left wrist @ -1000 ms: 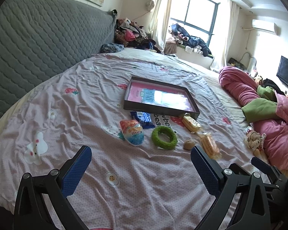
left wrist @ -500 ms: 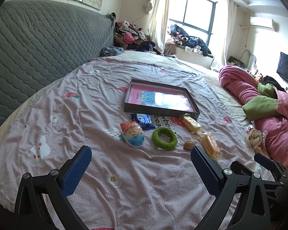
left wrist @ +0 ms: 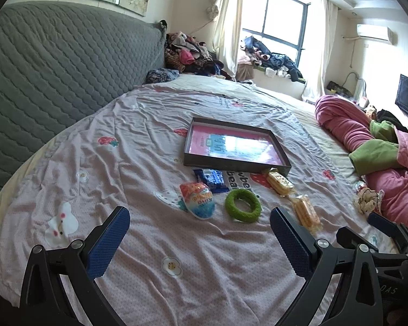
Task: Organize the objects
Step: 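Move both grippers toward the wrapped egg and the bread loaf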
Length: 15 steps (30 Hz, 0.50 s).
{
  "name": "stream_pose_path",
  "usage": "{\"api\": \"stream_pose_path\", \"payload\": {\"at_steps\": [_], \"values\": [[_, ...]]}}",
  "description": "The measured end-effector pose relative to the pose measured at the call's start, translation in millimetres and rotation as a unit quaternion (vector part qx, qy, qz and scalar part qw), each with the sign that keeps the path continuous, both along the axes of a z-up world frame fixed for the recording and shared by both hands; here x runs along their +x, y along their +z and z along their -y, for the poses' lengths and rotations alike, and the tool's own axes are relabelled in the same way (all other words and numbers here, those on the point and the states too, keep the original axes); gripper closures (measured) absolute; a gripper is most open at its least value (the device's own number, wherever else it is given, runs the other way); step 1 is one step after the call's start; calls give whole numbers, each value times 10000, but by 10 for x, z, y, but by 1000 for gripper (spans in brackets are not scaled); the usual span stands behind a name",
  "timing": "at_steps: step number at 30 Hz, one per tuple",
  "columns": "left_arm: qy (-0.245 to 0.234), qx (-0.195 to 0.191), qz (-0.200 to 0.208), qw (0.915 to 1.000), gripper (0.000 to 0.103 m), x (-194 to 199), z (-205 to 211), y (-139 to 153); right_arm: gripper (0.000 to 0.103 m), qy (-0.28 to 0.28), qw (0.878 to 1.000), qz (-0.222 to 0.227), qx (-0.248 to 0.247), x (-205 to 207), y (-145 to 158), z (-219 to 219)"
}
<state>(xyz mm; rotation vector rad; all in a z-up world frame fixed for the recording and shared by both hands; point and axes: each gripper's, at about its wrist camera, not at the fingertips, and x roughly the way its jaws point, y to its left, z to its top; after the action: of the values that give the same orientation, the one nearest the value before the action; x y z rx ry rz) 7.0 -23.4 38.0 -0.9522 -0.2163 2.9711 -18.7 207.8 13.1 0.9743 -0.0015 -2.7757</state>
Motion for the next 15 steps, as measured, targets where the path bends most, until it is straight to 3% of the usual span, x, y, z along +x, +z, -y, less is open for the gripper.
{"api": "stream_pose_path", "payload": {"at_steps": [15], "values": [[5, -177, 145, 9997, 0, -403, 68, -126, 0, 267, 9995, 98, 119, -339, -48, 244]]}}
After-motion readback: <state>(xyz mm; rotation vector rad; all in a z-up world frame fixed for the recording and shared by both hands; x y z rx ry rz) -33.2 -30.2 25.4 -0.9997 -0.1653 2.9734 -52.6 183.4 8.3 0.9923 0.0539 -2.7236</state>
